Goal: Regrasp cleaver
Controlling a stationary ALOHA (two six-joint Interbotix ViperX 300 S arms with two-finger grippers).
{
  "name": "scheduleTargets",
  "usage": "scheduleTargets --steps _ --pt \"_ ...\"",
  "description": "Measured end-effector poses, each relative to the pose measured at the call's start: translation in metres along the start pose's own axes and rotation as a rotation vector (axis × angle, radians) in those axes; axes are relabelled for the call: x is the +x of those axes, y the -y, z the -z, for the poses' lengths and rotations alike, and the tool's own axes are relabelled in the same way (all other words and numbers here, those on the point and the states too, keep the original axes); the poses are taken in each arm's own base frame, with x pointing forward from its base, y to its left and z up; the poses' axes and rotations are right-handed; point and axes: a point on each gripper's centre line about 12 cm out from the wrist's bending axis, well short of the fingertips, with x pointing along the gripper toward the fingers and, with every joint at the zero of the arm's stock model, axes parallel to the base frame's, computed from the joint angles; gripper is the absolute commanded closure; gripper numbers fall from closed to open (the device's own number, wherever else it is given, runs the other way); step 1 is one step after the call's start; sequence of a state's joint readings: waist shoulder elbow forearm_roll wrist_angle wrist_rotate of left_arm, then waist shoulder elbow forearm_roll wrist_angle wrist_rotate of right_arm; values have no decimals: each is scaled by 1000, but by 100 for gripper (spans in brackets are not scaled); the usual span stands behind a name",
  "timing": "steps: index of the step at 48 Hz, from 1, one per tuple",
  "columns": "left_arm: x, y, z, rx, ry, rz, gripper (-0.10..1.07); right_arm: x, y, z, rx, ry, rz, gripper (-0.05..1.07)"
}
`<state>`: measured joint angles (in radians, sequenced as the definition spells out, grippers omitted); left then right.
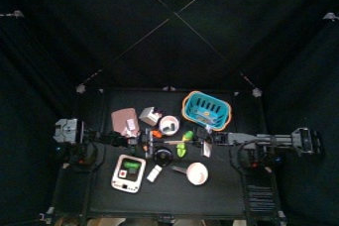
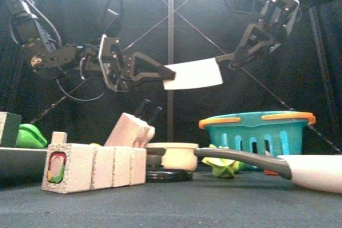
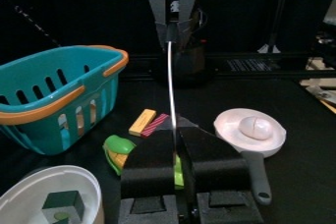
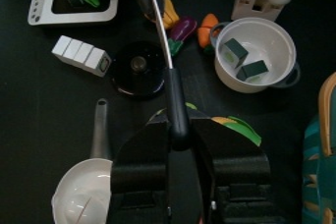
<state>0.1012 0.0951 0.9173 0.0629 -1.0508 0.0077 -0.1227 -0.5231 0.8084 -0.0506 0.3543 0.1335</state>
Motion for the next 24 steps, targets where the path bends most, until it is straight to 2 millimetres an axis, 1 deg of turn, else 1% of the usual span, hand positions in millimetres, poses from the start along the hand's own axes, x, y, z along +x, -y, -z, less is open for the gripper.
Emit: scheduleTargets --steps 6,24 --pt "1 0 1 1 -11 1 71 0 1 1 2 -3 1 72" --pt "2 0 1 1 -11 1 71 1 2 5 -4 -9 6 72"
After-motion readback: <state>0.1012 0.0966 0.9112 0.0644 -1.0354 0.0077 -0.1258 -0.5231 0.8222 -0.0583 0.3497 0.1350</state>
